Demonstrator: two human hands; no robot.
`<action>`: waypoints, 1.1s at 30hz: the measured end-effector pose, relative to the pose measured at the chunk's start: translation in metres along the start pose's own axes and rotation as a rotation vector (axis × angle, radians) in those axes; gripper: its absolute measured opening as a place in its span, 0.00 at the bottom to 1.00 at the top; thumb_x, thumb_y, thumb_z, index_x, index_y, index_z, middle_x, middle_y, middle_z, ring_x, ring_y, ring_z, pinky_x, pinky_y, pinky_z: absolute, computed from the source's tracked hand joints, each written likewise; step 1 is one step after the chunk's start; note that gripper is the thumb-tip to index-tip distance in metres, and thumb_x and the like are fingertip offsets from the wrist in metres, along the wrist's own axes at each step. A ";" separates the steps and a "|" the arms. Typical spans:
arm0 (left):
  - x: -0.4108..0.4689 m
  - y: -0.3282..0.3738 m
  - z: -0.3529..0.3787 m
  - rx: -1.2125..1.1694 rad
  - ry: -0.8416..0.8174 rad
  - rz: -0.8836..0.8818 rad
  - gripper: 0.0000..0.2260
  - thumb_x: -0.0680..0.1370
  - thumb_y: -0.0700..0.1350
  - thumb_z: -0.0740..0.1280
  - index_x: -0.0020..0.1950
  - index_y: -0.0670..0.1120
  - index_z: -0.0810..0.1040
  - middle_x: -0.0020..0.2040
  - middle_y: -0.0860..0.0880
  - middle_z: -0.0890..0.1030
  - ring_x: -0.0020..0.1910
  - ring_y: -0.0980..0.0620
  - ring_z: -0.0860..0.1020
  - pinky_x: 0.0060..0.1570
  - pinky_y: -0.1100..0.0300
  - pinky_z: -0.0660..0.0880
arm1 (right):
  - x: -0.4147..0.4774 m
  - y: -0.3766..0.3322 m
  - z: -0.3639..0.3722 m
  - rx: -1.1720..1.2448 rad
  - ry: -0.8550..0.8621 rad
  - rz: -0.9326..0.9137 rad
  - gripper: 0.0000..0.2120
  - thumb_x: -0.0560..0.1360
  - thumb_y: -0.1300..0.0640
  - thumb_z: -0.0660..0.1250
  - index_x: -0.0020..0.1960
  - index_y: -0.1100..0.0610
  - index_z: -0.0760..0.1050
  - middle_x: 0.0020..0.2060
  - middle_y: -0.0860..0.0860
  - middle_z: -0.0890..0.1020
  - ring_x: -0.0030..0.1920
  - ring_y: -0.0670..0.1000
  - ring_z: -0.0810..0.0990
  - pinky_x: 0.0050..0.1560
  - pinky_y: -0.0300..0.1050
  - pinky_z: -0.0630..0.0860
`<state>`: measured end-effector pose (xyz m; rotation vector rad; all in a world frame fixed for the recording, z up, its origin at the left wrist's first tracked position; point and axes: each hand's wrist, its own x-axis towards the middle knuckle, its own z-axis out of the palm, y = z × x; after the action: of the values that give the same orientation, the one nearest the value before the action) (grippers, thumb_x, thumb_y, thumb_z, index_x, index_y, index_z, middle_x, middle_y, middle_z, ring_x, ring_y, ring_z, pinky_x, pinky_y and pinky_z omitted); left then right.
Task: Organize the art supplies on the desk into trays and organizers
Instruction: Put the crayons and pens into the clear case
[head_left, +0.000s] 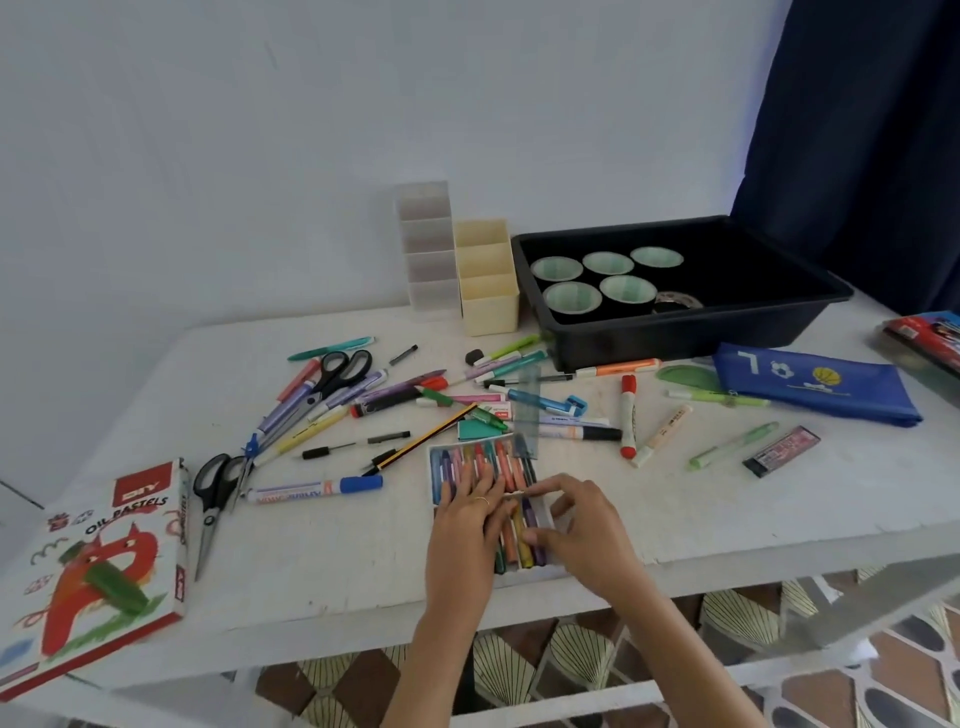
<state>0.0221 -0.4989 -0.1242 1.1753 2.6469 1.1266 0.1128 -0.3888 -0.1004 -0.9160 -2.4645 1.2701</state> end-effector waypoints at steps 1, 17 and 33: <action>0.000 -0.001 -0.001 0.001 -0.036 -0.009 0.18 0.81 0.47 0.58 0.71 0.49 0.65 0.74 0.53 0.61 0.73 0.60 0.47 0.71 0.64 0.41 | 0.003 -0.002 -0.001 0.025 -0.016 0.058 0.17 0.66 0.54 0.76 0.50 0.44 0.73 0.44 0.48 0.75 0.41 0.43 0.73 0.38 0.36 0.72; 0.004 -0.005 -0.028 -0.112 -0.320 -0.018 0.29 0.77 0.47 0.65 0.71 0.60 0.51 0.72 0.62 0.47 0.72 0.63 0.43 0.73 0.59 0.43 | 0.017 -0.006 -0.008 -0.002 -0.099 0.201 0.13 0.68 0.51 0.74 0.47 0.47 0.71 0.34 0.46 0.78 0.36 0.46 0.75 0.39 0.43 0.73; 0.102 0.107 0.018 -0.652 0.105 -0.192 0.14 0.80 0.49 0.58 0.61 0.49 0.78 0.56 0.58 0.79 0.56 0.66 0.75 0.51 0.78 0.69 | 0.079 0.032 -0.138 0.883 0.014 0.366 0.09 0.70 0.57 0.72 0.48 0.59 0.83 0.43 0.52 0.84 0.41 0.48 0.78 0.42 0.39 0.74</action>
<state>0.0222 -0.3729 -0.0447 0.7330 2.1019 1.8371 0.1277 -0.2357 -0.0492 -1.0868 -1.4448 2.1646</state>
